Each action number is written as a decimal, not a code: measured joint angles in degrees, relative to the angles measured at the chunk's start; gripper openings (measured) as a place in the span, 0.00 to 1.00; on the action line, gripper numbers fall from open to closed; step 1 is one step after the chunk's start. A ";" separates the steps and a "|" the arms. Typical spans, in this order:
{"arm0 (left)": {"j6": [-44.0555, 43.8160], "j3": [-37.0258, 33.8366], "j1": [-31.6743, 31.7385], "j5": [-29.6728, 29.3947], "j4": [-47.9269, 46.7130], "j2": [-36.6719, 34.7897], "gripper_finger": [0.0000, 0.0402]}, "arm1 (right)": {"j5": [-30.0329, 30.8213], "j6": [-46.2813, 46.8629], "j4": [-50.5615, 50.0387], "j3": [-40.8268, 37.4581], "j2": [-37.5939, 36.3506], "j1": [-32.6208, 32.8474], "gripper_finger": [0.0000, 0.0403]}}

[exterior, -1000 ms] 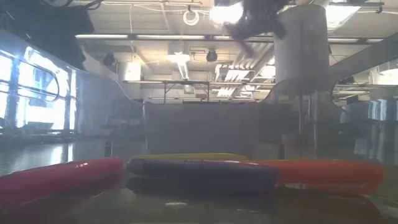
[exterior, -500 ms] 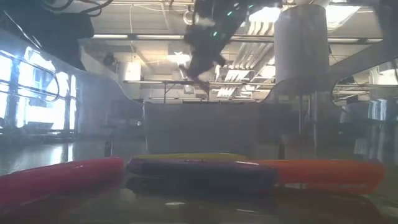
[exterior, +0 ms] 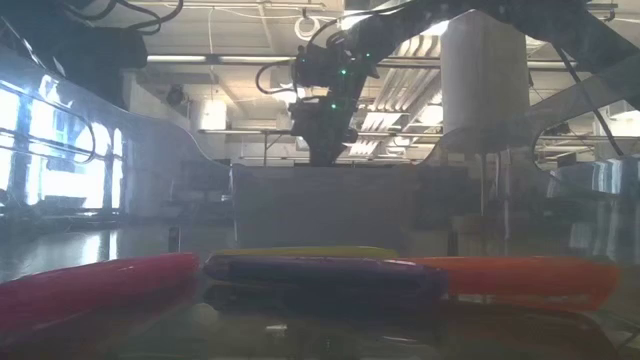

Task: Pick & Place Markers
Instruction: Put the violet highlighter into the transparent bin, then return to Home Position

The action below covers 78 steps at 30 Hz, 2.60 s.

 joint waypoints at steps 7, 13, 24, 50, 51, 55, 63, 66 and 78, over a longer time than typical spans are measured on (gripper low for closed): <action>-0.21 0.00 0.00 0.03 -0.50 0.00 0.00 | -0.11 0.44 -1.34 0.21 0.00 0.03 0.30; -0.19 0.00 0.00 0.07 -1.09 0.00 0.00 | -0.58 1.76 -6.48 2.50 -0.22 0.74 0.30; 4.83 0.00 -0.02 0.88 -1.13 0.00 0.00 | -0.07 14.07 -14.06 2.97 -6.70 4.37 0.29; 5.36 0.00 -0.02 4.09 -3.63 0.07 0.00 | 8.99 41.15 -2.85 -24.98 -23.95 28.48 0.02; 5.34 0.00 -0.02 4.09 -3.59 0.07 0.00 | 9.48 41.96 -0.22 -28.61 -26.22 29.20 0.02; 5.32 0.00 -0.02 4.09 -2.67 0.07 0.00 | 10.61 42.15 9.05 -42.66 -36.16 31.73 0.00; 5.32 0.00 -0.02 4.04 2.03 0.07 0.00 | 3.35 44.48 14.85 -66.53 -55.27 33.46 0.00; 5.30 0.00 -0.02 4.06 3.53 0.07 0.00 | 3.36 40.96 23.31 -75.25 -61.32 33.96 0.00; 6.12 0.00 -0.02 3.12 5.02 0.04 0.00 | 4.03 32.53 41.25 -100.29 -86.69 34.64 0.00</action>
